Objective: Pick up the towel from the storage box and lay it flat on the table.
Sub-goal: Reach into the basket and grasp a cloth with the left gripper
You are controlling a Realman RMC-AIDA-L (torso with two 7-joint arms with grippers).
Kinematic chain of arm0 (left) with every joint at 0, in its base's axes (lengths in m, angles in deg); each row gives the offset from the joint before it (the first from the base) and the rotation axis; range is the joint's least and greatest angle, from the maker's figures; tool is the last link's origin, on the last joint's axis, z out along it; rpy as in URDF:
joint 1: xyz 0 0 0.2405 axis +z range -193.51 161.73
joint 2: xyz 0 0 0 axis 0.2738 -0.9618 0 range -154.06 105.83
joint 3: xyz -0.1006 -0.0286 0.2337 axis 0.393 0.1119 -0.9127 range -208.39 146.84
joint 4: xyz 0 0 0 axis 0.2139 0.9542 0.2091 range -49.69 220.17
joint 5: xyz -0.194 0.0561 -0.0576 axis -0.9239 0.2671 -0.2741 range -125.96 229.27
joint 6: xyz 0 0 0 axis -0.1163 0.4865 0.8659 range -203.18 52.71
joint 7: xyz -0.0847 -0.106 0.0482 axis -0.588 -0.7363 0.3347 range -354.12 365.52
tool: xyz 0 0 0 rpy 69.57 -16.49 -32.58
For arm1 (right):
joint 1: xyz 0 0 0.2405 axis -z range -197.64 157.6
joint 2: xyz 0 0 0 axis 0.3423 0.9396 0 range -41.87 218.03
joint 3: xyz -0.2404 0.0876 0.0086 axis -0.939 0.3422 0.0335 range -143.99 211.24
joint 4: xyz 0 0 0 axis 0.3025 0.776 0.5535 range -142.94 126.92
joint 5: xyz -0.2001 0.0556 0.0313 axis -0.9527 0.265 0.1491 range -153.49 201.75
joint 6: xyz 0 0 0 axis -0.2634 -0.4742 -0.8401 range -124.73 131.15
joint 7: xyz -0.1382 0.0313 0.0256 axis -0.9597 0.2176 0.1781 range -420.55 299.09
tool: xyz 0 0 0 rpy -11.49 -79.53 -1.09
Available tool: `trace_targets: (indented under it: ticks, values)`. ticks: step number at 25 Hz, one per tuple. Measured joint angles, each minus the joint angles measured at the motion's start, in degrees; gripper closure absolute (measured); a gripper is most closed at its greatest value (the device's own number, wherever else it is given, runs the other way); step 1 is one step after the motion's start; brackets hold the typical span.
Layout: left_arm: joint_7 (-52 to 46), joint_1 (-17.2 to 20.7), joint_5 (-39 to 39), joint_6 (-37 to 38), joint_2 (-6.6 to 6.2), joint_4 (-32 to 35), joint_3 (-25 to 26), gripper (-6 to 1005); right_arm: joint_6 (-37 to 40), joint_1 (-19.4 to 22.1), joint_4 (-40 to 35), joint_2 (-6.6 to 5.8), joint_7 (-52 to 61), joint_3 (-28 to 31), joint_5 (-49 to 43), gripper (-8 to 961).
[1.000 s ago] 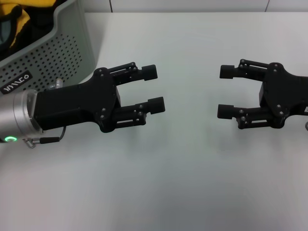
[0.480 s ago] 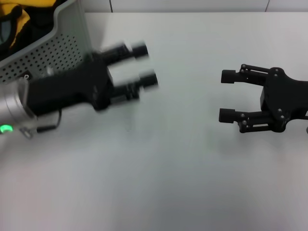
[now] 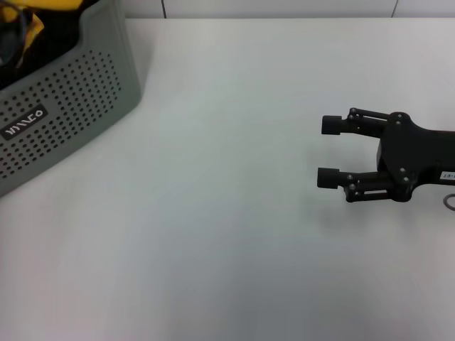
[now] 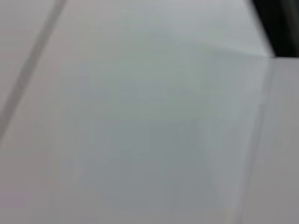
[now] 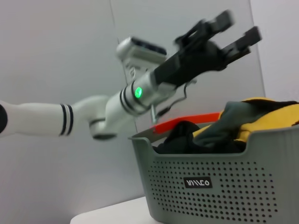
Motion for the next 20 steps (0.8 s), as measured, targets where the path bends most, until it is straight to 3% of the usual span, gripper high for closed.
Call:
trace_targets:
  ticks: [6, 11, 16, 20]
  values:
    - [-14.22, 2.57, 14.28, -17.25, 0.09, 13.97, 1.35, 274, -0.8, 0.07, 0.7, 0.0, -0.7, -0.02, -0.03, 79]
    - [-25.94, 6.55, 29.93, -23.73, 1.3, 24.73, 2.41, 273, -1.68, -0.58, 1.46, -0.06, -0.92, -0.02, -0.09, 80]
    - [-31.0, 10.28, 38.57, -25.69, 1.72, 29.09, 3.42, 273, -1.73, -0.75, 1.46, -0.07, -1.59, -0.02, -0.11, 80]
    - [-31.17, 12.18, 39.53, -27.16, 1.8, 28.72, 4.24, 272, -1.86, -0.82, 1.46, -0.07, -1.65, -0.02, -0.45, 80]
